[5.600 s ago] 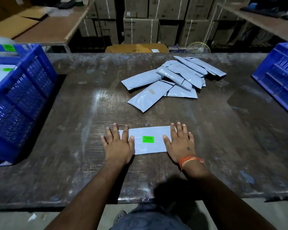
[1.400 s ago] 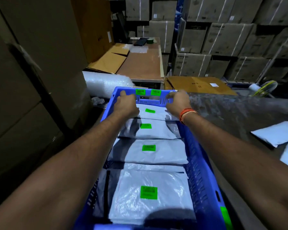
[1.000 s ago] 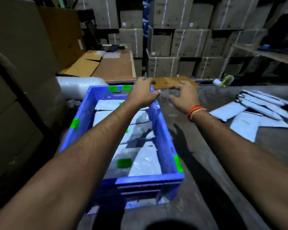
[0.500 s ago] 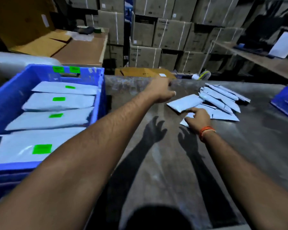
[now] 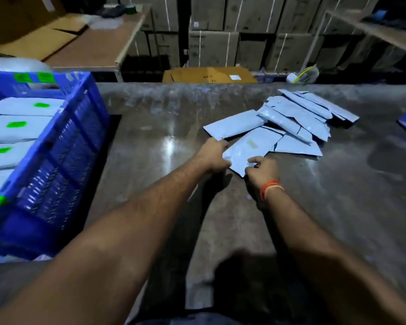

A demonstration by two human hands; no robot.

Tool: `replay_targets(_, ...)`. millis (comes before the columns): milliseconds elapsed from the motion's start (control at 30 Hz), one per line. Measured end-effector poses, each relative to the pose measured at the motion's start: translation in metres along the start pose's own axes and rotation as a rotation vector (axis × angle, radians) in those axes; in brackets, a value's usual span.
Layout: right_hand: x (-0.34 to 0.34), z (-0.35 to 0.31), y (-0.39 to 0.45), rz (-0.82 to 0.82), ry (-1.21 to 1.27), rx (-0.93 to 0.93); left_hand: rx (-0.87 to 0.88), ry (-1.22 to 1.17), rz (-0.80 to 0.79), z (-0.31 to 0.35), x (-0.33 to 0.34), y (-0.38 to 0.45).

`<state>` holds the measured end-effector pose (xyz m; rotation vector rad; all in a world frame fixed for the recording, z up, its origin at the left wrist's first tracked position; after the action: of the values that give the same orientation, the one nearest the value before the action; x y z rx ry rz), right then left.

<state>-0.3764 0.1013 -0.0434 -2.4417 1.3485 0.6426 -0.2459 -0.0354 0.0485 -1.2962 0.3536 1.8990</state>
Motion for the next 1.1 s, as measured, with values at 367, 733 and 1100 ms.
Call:
replay_targets(367,-0.003,-0.044,-0.020,-0.153,0.574,0.163,-0.058,-0.056,0.060,-0.019,0.063,0.002)
replay_targets(733,-0.008,-0.021,-0.006,-0.069,-0.201,-0.247,0.014,0.076,0.207,-0.040,0.061,0.007)
replay_targets(1100,-0.028,-0.004,0.001,-0.164,-0.687,-0.343,-0.075,0.265,0.003,-0.021,0.074,0.042)
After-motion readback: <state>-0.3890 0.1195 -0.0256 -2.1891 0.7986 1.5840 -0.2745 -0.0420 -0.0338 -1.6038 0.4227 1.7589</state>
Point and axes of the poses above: each hand's wrist, its own y-axis towards the middle knuckle, its own x-axis out of the palm, z = x × y, the point moved 2 cm from there along y, towards the middle knuckle, and after that the axes turned 10 degrees about -x, right-handed, at the moved point
